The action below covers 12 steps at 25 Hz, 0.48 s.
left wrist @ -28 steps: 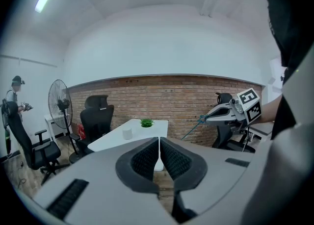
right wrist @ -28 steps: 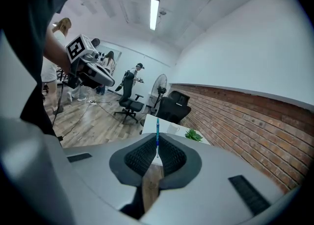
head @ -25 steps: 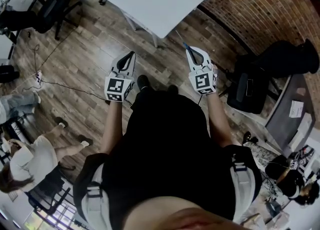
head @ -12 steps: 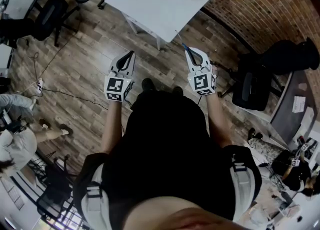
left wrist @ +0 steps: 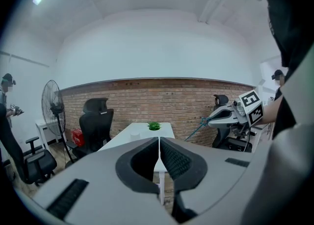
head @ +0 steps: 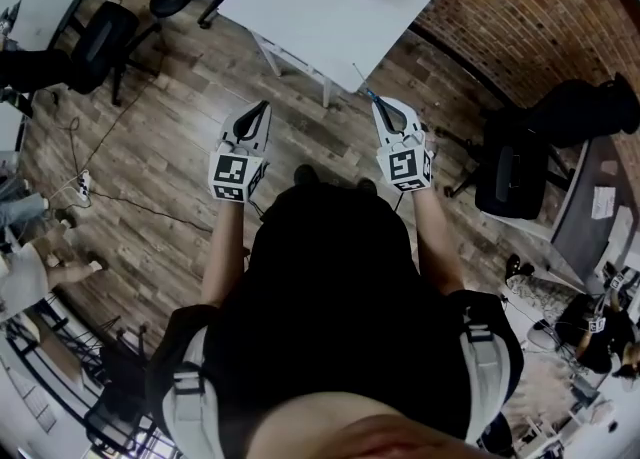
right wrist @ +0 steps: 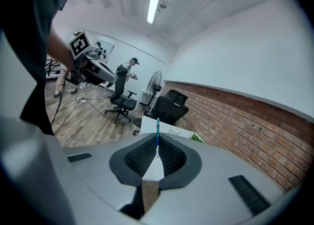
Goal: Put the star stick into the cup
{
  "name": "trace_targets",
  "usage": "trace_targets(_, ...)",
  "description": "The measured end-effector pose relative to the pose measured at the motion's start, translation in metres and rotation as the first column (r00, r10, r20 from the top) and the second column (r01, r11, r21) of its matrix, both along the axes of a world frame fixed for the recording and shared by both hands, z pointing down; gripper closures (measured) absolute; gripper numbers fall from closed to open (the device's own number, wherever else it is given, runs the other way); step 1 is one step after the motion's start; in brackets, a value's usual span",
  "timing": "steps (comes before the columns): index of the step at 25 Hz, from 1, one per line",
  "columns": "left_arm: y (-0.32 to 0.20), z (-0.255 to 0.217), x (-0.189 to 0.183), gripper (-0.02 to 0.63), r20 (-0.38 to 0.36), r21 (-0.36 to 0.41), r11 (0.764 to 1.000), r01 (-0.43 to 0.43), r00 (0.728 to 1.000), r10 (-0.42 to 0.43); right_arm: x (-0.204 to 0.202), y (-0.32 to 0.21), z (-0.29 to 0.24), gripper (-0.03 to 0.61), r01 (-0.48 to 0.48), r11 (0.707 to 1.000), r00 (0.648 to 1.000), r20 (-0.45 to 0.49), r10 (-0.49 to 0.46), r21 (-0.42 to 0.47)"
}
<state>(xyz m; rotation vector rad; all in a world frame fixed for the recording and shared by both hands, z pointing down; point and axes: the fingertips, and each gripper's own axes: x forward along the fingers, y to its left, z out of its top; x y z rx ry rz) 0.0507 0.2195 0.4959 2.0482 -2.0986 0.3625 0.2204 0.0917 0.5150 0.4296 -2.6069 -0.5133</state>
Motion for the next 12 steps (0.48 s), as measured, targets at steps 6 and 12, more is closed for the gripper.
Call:
trace_targets(6, 0.018, 0.0, -0.02, 0.589, 0.005, -0.002, 1.0, -0.008, 1.0, 0.008, -0.02, 0.012, -0.001, 0.569, -0.018, 1.0, 1.0, 0.007, 0.018, 0.007)
trace_targets(12, 0.037, 0.005, -0.03, 0.589, 0.003, -0.004, 1.0, -0.004, 1.0, 0.004, -0.028, 0.023, 0.001, 0.569, -0.022, 1.0, 1.0, 0.006, 0.022, 0.02)
